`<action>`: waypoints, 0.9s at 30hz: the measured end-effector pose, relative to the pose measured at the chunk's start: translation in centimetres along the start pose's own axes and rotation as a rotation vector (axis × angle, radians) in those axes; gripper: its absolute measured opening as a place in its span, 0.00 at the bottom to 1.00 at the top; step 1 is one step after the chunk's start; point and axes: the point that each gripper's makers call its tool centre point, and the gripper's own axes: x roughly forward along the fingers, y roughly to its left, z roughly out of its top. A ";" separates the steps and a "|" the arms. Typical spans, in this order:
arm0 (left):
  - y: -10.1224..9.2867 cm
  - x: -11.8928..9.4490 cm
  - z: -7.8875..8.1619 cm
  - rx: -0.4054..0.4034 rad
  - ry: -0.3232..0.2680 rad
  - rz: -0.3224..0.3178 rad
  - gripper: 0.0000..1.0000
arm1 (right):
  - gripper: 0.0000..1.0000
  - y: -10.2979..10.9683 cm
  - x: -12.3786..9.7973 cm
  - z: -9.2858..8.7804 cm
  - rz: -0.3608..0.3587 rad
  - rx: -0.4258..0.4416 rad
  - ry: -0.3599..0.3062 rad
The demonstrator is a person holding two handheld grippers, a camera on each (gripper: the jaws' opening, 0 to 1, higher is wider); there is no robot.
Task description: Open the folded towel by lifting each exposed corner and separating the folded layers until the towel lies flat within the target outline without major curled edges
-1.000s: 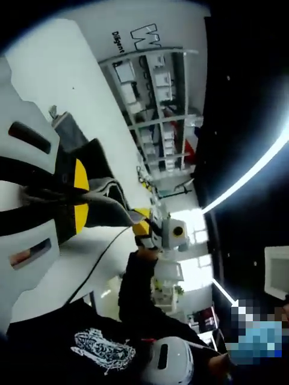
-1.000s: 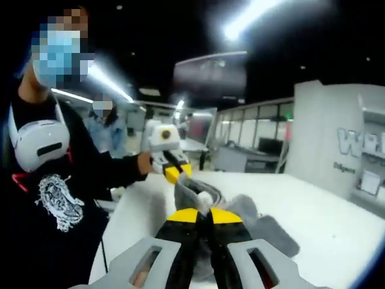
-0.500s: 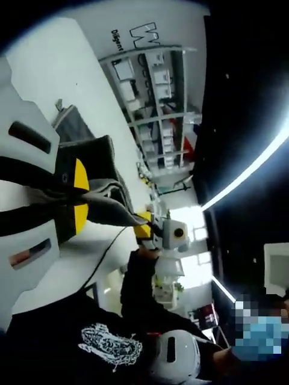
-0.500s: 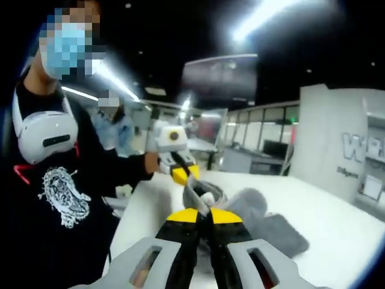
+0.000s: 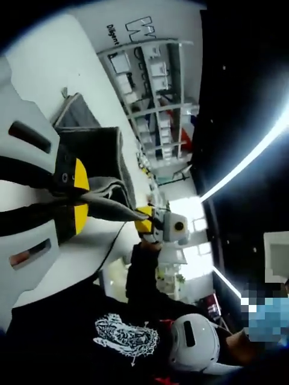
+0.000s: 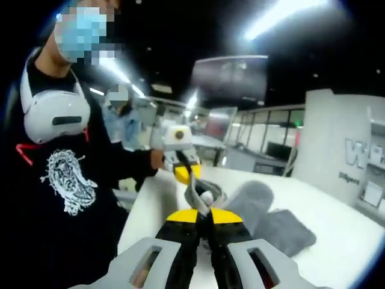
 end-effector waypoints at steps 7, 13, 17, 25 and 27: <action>-1.0 0.2 -1.5 -0.018 0.050 -0.027 0.03 | 0.01 0.8 0.1 -0.8 0.018 -0.062 0.011; -2.8 0.6 -2.6 -0.017 0.107 -0.085 0.03 | 0.01 0.9 -0.3 -0.7 0.007 -0.134 0.045; -3.6 0.6 -3.8 -0.001 0.167 -0.107 0.03 | 0.01 2.2 0.2 -1.0 0.040 -0.136 0.055; -4.2 -0.4 -5.5 -0.033 0.219 -0.130 0.03 | 0.01 5.2 1.0 -3.1 0.119 -0.106 0.096; -4.3 -0.4 -5.7 -0.035 0.229 -0.134 0.03 | 0.01 5.8 1.1 -3.6 0.138 -0.097 0.112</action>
